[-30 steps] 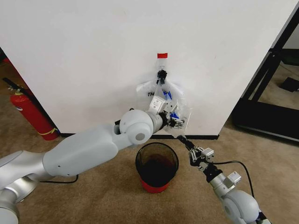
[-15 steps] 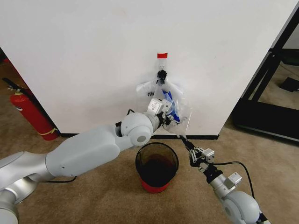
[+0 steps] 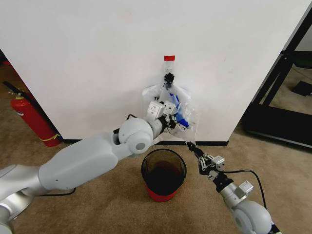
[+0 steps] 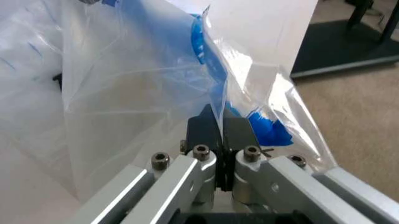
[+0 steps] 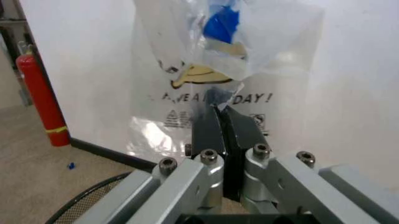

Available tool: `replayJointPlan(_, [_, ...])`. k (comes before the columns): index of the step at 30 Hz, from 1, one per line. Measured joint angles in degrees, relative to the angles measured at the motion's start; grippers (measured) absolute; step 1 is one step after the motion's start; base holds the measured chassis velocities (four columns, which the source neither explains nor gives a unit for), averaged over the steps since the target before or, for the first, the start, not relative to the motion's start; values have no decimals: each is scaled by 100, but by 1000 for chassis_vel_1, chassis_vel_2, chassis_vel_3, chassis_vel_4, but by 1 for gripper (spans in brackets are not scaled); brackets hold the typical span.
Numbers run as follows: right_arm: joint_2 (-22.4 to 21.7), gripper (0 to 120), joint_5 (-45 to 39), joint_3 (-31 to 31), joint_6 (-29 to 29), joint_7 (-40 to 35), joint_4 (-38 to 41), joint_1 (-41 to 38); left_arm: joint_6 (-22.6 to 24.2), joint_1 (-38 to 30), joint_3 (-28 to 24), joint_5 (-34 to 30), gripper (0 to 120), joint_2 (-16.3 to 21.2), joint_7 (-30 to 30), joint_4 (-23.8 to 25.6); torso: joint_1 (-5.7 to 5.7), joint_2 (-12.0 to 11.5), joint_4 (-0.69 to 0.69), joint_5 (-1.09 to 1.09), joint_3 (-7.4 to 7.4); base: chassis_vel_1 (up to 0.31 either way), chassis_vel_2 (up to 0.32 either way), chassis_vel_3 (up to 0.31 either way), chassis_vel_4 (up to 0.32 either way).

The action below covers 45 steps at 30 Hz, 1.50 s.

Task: Pick up the garbage bag from the wall and place it over the trash bin.

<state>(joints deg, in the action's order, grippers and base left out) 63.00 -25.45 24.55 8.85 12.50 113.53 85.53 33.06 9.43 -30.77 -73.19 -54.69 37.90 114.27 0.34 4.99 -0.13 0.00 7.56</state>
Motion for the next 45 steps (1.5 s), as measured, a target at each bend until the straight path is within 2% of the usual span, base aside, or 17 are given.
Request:
replayJointPlan(6, [26,2,16,20,-121,-273,137,127,-202,382,388,4,0,121,35,280,0,0,1,0,0,0,0,0,0])
replayJointPlan(8, [25,10,28,34,-163,-352,258,198,-267,502,473,52,0,114,39,306,0,0,0,0,0,0,0,0,0])
replayJointPlan(9, [25,10,28,34,-163,-352,258,198,-267,502,473,52,0,114,39,306,0,0,0,0,0,0,0,0,0])
replayJointPlan(14, [-78,31,49,203,-258,-462,652,501,-352,828,582,244,0,73,30,353,0,0,0,0,0,0,0,0,0])
replayJointPlan(16, [-99,33,50,227,-264,-468,696,538,-358,859,591,276,0,73,23,357,0,0,0,0,0,0,0,0,0])
replayJointPlan(21, [-475,57,-64,342,-406,-578,1273,735,-414,1195,724,567,0,190,-9,433,0,0,1,0,0,0,0,0,0])
replayJointPlan(23, [-577,60,-139,358,-523,-722,1438,735,-424,1241,752,594,0,195,-9,444,0,0,1,0,0,0,0,0,0])
replayJointPlan(27, [-1179,77,-669,426,-1304,-1717,2056,451,-490,1364,778,703,0,174,-10,452,0,0,0,2,0,0,0,0,0])
replayJointPlan(30, [-1445,84,-808,468,-1529,-1977,2139,326,-509,1388,778,723,0,160,-10,452,0,0,1,1,0,0,0,0,0])
replayJointPlan(31, [-1843,90,-898,545,-1687,-2203,2154,195,-531,1388,759,735,0,116,-10,435,0,0,2,0,0,0,0,0,0])
replayJointPlan(33, [-2321,97,-1019,556,-1814,-2399,2053,-41,-557,1380,719,739,0,68,-9,419,0,0,0,0,0,0,0,0,0])
replayJointPlan(34, [-2321,97,-1019,556,-1814,-2399,2053,-41,-557,1380,719,739,0,68,-9,419,0,0,0,0,0,0,0,0,0])
replayJointPlan(36, [-2730,100,-1203,461,-1956,-2570,1871,-411,-575,1362,695,746,0,17,-4,404,0,0,1,3,0,0,0,0,0])
replayJointPlan(38, [-3154,100,-1412,268,-2055,-2649,1596,-925,-595,1322,650,750,0,-78,1,363,0,0,1,0,1,0,0,0,0])
replayJointPlan(40, [-3419,100,-1567,-28,-2154,-2641,1276,-1472,-605,1324,632,764,0,-126,4,347,0,0,0,2,1,0,0,0,0])
replayJointPlan(41, [-3419,100,-1567,-28,-2154,-2641,1276,-1472,-605,1324,632,764,0,-126,4,347,0,0,0,2,1,0,0,0,0])
replayJointPlan(45, [-3656,100,-1583,-1239,-2295,-2435,748,-2772,-613,1418,617,838,0,-156,10,342,0,0,1,0,1,0,0,0,0])
